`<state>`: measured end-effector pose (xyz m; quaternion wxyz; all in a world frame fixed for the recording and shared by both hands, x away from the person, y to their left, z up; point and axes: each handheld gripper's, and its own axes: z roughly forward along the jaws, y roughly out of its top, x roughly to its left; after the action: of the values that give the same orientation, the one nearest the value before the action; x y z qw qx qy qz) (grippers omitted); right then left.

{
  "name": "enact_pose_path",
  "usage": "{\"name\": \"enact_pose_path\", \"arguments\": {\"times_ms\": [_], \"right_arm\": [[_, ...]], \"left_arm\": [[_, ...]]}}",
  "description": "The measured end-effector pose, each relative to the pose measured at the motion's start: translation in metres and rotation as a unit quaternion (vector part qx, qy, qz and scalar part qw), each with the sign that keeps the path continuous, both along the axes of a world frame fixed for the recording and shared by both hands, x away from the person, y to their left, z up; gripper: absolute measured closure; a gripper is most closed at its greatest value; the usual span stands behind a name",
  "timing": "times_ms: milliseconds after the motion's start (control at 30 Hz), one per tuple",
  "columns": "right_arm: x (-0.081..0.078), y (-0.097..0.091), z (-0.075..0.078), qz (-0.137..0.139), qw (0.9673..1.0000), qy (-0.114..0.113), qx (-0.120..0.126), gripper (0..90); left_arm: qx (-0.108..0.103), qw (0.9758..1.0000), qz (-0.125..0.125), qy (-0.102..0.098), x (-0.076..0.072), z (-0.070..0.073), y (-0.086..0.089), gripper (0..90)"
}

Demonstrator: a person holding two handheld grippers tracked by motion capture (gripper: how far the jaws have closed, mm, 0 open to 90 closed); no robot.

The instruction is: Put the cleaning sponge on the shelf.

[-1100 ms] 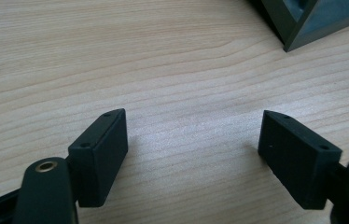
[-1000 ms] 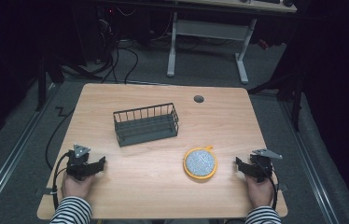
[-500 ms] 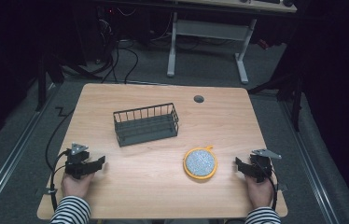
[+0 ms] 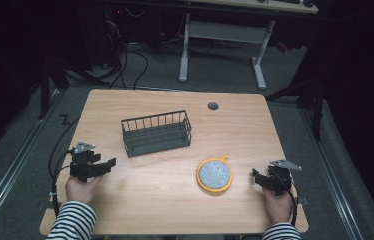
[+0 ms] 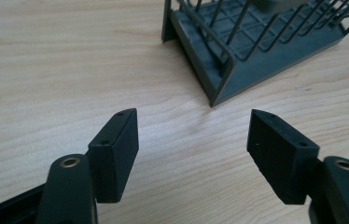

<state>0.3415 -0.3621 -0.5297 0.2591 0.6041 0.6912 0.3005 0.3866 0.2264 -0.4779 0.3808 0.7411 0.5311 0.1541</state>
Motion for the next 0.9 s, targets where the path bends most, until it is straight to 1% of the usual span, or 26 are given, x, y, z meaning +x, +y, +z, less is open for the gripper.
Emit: {"name": "enact_pose_path", "arguments": {"times_ms": [33,67,133,200,233,267,433,500,600,700,767,900], "right_arm": [[0.0,0.0,0.0,0.0,1.0,0.0,-0.001,32.6],[0.0,0.0,0.0,0.0,1.0,0.0,-0.001,32.6],[0.0,0.0,0.0,0.0,1.0,0.0,-0.001,32.6],[0.0,0.001,0.0,-0.001,1.0,0.0,-0.003,32.7],[0.0,0.001,0.0,0.001,1.0,-0.001,-0.006,32.7],[0.0,0.001,0.0,0.001,1.0,0.001,-0.007,32.7],[0.0,0.001,0.0,0.001,1.0,0.001,-0.007,32.7],[0.0,0.001,0.0,0.0,1.0,0.0,-0.006,32.7],[0.0,0.001,0.0,0.001,1.0,0.001,-0.007,32.7],[0.0,0.001,0.0,0.001,1.0,0.001,-0.008,32.7],[0.0,0.001,0.0,0.001,1.0,0.001,-0.007,32.7],[0.0,0.001,0.0,0.001,1.0,0.001,-0.007,32.7]], "left_arm": [[0.0,1.0,-0.002,0.0,0.001,0.003,0.0,34.3],[0.0,1.0,-0.002,0.0,0.001,0.003,0.0,34.1],[-0.004,1.0,-0.004,0.0,0.003,0.011,0.0,34.0],[0.0,1.0,-0.006,-0.001,0.006,0.017,0.0,33.7],[0.001,1.0,-0.007,-0.002,0.008,0.022,0.0,33.6],[0.001,1.0,-0.007,-0.002,0.008,0.022,0.0,33.5],[-0.004,0.9999,-0.01,-0.008,0.016,0.039,-0.002,33.5],[-0.006,0.9999,-0.013,-0.007,0.019,0.044,-0.003,34.1],[-0.008,0.9998,-0.016,-0.006,0.024,0.05,-0.006,34.9],[-0.005,0.9998,-0.02,-0.005,0.032,0.055,-0.01,35.4],[-0.01,0.9997,-0.022,-0.001,0.037,0.057,-0.012,35.7],[-0.002,0.9997,-0.026,0.0,0.046,0.06,-0.019,36.1]]}}
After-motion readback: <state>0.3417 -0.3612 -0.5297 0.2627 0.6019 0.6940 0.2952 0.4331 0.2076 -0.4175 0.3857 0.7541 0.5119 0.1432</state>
